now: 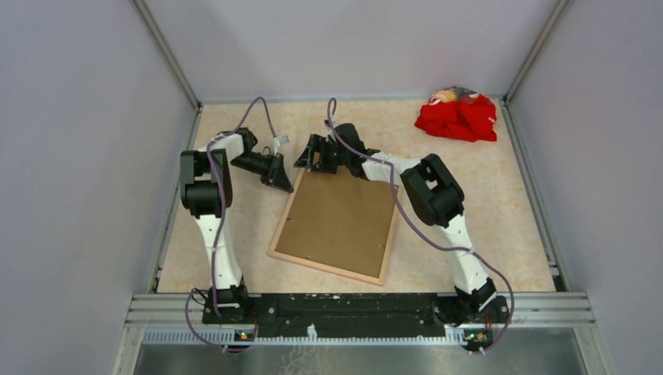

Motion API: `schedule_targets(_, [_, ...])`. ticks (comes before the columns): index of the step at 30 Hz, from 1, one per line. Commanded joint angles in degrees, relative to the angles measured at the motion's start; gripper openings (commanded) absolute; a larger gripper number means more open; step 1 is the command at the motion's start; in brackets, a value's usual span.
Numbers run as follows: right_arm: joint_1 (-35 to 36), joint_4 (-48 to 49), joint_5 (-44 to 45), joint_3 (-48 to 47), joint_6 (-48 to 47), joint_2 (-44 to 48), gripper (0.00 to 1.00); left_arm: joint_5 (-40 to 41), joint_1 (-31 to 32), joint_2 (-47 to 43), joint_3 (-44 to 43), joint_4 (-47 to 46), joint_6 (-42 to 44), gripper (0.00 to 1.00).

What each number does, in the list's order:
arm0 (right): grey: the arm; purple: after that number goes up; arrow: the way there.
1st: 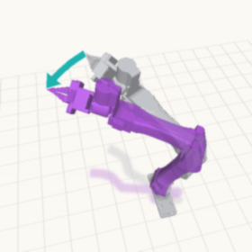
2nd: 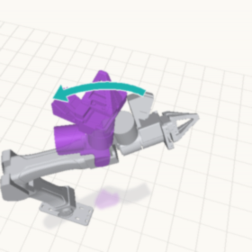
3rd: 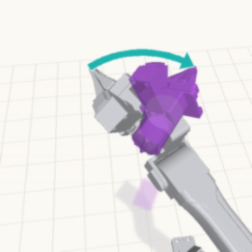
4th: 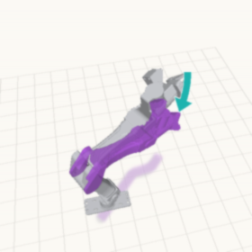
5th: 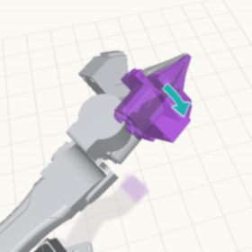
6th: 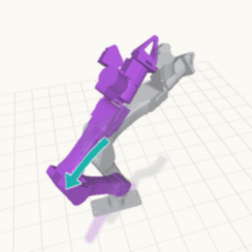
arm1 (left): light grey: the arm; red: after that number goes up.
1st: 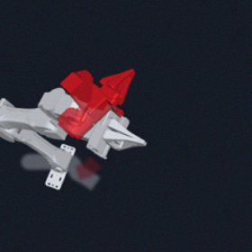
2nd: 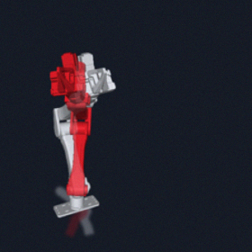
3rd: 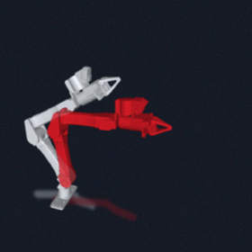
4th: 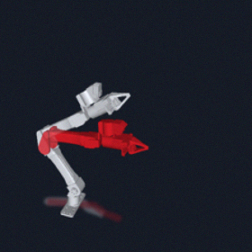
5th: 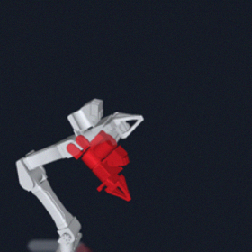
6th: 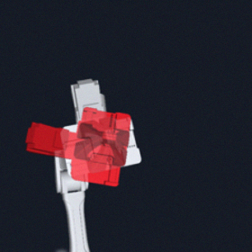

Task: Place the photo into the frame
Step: Install the photo frame at the center of the board.

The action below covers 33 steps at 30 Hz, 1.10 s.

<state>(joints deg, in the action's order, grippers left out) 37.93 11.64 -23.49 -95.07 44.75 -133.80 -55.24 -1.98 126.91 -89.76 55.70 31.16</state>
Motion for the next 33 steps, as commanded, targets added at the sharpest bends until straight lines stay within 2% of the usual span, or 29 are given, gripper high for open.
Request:
schedule_targets(1, [-0.47, -1.27, -0.31, -2.06, 0.22, -2.36, 0.82, 2.22, 0.86, -0.88, 1.83, -1.92, 1.25, 0.15])
schedule_targets(19, [-0.54, -3.02, -1.88, -6.72, 0.34, -5.65, 0.79, 2.38, 0.86, -1.27, 2.09, -1.56, 1.84, 0.14])
schedule_targets(33, [-0.49, -2.15, -1.85, -6.53, 1.55, -6.59, 0.78, 2.46, 0.82, -1.57, 2.74, -1.47, 2.44, 0.13])
